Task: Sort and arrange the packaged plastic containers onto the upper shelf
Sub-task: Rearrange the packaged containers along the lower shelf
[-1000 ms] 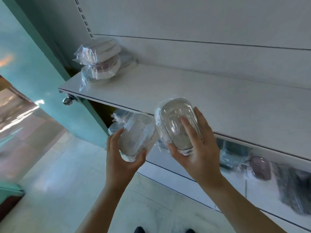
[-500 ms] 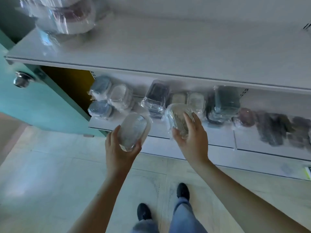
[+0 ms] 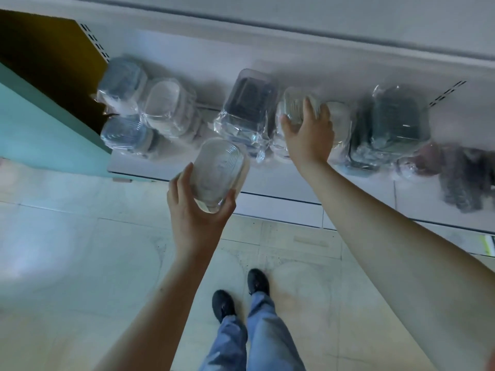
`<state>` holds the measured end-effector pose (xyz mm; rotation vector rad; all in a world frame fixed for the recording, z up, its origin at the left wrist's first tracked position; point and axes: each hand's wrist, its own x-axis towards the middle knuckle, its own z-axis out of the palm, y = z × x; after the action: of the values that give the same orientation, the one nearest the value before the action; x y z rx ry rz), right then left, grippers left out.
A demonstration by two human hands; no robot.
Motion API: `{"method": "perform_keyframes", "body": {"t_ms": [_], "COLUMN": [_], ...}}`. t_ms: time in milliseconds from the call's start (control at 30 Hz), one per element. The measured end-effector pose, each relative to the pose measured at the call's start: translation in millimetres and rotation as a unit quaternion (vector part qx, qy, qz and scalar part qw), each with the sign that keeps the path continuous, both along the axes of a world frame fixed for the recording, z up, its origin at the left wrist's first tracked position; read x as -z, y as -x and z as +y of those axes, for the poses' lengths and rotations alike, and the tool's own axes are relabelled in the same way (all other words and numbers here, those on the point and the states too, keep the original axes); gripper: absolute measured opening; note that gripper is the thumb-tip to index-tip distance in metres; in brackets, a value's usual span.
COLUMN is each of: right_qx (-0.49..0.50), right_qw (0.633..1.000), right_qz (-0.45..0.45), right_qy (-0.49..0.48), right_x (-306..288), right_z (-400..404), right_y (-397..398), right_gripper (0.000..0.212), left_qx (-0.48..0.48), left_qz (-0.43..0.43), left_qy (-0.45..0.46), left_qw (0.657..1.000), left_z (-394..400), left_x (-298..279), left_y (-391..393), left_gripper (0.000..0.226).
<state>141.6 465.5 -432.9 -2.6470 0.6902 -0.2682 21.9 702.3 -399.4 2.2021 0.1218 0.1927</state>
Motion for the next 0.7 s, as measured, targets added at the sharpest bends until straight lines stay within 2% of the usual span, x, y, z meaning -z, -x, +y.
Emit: {"method": "perform_keyframes", "body": {"t_ms": [200, 367, 533, 700], "right_qx": [-0.028, -0.02, -0.011, -0.122], "right_qw": [0.995, 0.995, 0.999, 0.981], "right_qz": [0.075, 0.091, -0.043, -0.154], "right_qy": [0.059, 0.043, 0.028, -0.004], "right_x": [26, 23, -7, -40], "right_z": [-1, 5, 16, 37], "right_y": [-24, -22, -2, 31], "right_gripper": [0.065, 0.066, 0.069, 0.059], "left_qx": [0.003, 0.018, 0.018, 0.024], "left_qz": [0.004, -0.012, -0.03, -0.032], "left_qy": [0.0, -0.011, -0.012, -0.013], "left_qw": [1.0, 1.0, 0.999, 0.999], "left_z": [-2, 2, 6, 15], "left_x": [5, 3, -9, -24], "left_y": [-6, -9, -8, -4], "left_gripper": [0.085, 0.085, 0.085, 0.089]}}
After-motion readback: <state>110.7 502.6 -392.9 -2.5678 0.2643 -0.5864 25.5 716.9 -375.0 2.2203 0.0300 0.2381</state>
